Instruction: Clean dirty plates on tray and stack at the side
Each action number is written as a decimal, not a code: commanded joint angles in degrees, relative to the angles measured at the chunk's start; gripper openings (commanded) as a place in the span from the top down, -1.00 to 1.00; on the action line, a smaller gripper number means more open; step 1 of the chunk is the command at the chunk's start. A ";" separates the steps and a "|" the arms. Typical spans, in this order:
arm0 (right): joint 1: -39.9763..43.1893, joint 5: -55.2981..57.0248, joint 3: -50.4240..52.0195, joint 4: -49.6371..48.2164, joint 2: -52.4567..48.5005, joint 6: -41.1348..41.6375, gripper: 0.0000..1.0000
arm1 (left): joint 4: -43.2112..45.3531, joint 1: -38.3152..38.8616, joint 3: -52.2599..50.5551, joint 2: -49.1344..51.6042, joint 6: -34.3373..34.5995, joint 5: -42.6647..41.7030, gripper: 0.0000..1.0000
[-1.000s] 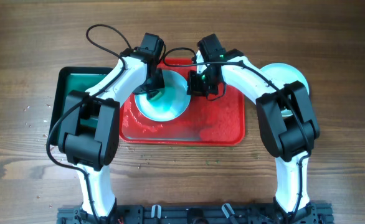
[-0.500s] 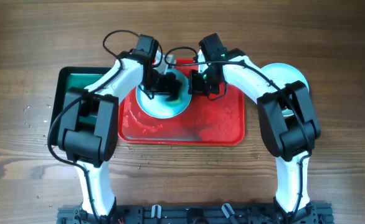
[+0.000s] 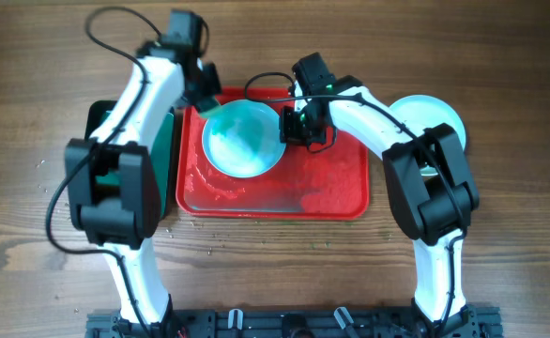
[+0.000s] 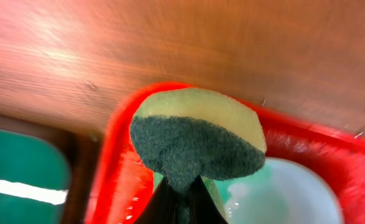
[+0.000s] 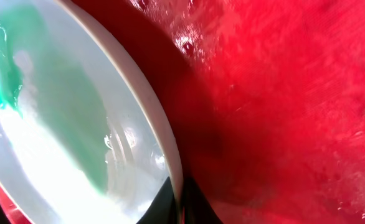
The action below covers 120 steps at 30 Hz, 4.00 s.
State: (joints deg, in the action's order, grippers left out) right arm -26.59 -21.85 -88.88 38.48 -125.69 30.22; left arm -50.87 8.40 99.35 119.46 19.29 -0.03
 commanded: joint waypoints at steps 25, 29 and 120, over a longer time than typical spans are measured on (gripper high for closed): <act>-20.02 93.07 0.24 37.62 18.99 12.35 0.92 | -7.43 -0.15 -1.18 -5.70 2.23 -0.57 0.92; -24.09 99.67 0.24 41.13 19.10 12.39 0.91 | -7.26 -0.13 -2.78 -5.70 2.27 -0.59 0.92; 36.37 3.39 22.03 1.90 41.70 -15.28 -0.52 | -24.85 -12.81 -2.38 -15.28 1.75 7.87 0.92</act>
State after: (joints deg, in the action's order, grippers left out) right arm 12.86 -19.00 -66.70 39.64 -83.07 17.87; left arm -76.79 -2.48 99.26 104.14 21.74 3.64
